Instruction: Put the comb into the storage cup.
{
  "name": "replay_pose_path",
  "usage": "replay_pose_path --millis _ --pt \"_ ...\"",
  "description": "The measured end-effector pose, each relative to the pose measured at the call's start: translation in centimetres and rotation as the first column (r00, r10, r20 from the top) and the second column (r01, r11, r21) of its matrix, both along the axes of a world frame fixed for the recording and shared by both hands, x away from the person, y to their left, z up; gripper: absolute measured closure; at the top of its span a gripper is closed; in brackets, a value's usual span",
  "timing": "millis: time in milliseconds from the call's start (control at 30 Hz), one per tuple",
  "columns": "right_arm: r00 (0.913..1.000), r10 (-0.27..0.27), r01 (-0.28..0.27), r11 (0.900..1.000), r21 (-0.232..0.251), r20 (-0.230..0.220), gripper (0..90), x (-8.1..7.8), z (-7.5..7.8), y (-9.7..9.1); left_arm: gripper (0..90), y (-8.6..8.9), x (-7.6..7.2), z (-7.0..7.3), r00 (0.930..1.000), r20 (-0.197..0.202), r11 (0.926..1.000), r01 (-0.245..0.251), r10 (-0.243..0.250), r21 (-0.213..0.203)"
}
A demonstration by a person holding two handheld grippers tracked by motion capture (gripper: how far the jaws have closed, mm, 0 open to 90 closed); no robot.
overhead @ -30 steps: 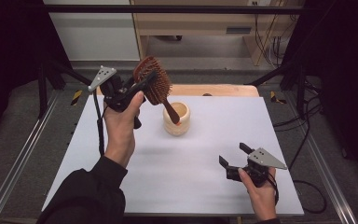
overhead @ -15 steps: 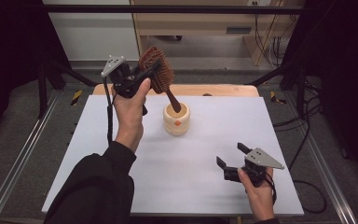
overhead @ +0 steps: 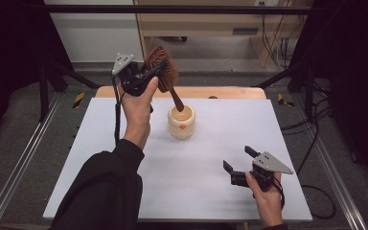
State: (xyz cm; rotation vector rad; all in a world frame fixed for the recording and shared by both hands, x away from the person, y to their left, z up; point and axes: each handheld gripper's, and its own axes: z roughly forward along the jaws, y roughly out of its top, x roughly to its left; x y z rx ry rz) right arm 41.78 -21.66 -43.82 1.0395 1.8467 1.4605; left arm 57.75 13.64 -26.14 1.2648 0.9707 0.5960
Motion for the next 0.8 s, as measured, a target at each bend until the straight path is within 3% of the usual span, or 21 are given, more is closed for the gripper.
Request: replay_pose_path --millis 300,800 --pt "1.0000 0.004 -0.004 1.0000 -0.004 0.008 5.1 0.0 0.0 0.3 52.3 -0.9 0.5 -0.7 0.9999 -0.011 0.9992 -0.001 0.001 0.039" --pt "0.9999 0.003 -0.003 1.0000 0.003 0.013 4.7 -0.1 0.1 0.2 52.3 -1.9 1.1 -1.7 0.9998 -0.018 0.9984 -0.001 0.002 0.056"
